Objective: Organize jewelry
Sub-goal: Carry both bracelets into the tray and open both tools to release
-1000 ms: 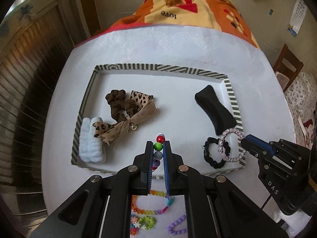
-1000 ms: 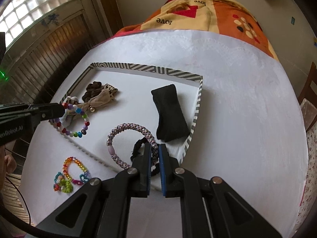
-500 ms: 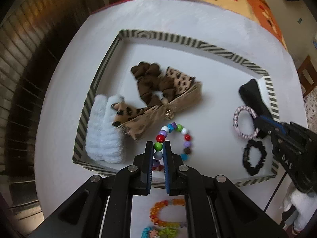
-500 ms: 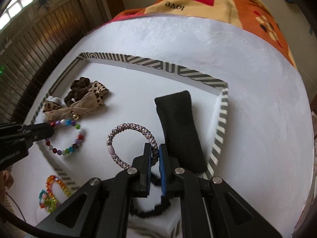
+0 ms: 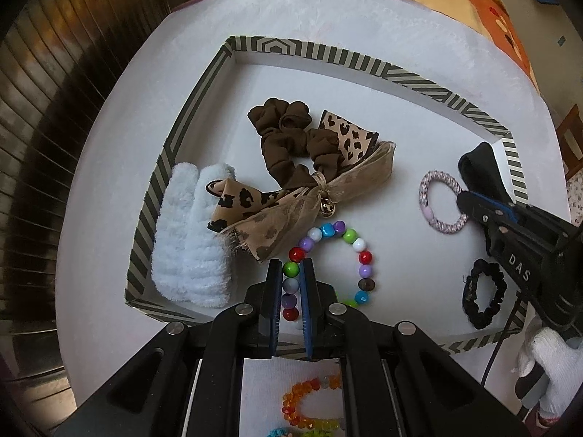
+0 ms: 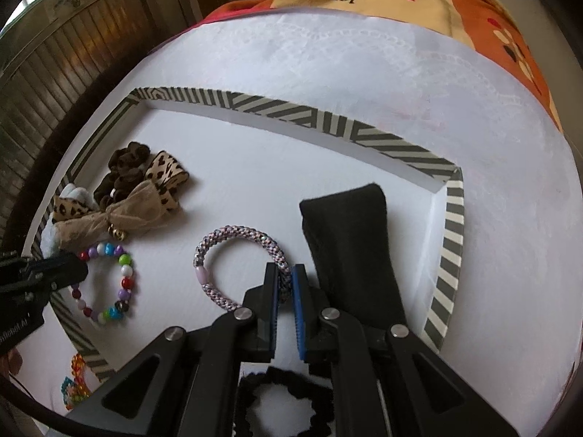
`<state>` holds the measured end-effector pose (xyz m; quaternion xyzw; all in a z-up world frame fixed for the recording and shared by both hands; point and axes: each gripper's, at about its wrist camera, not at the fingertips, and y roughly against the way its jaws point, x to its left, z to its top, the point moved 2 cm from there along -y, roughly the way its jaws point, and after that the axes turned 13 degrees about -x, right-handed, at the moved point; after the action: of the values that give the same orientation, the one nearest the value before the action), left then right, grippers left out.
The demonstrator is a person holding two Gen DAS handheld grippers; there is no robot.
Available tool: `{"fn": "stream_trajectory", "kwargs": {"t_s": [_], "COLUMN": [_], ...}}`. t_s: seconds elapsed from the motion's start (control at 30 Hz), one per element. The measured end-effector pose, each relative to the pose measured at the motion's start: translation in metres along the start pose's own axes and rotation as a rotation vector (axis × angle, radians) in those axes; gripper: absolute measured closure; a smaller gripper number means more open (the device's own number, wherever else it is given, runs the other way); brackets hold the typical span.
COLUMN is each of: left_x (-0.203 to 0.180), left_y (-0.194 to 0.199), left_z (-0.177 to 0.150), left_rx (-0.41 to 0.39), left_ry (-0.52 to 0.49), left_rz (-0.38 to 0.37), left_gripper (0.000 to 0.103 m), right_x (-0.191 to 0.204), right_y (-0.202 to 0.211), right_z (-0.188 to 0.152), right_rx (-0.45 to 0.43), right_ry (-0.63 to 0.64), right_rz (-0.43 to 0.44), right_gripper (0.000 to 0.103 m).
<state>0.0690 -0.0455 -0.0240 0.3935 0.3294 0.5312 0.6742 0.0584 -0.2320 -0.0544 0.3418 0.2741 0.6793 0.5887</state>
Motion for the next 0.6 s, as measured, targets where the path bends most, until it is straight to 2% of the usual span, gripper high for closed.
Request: {"fn": "stream_trajectory", "kwargs": {"t_s": [0.27,0.33,0.4,0.47,0.6], "left_x": [0.001,0.002,0.005,0.009,0.011], "left_y": [0.0,0.001,0.001,0.001,0.004], "left_z": [0.001,0.001,0.002,0.003,0.004], "left_rx": [0.002,0.001,0.002,0.004,0.005], "left_ry": [0.002,0.014,0.03,0.038,0.045], "left_rz": [0.002,-0.003,-0.013,-0.013,-0.014], "left_gripper": [0.103,0.103,0.103,0.103,0.1], "right_x": [0.005,0.006,0.005,0.005,0.005], "right_y": [-0.013,-0.014,-0.012,-0.008,0.003], "right_z": [0.013,0.015,0.015,0.015,0.011], "right_rx": [-0.009,-0.007,-0.009,-0.019,-0.03], "right_ry": [-0.007,-0.027,-0.047,-0.052,-0.054], "right_rz": [-0.011,0.009,0.017,0.027,0.033], "right_gripper": [0.095,0.095,0.081,0.073,0.071]}}
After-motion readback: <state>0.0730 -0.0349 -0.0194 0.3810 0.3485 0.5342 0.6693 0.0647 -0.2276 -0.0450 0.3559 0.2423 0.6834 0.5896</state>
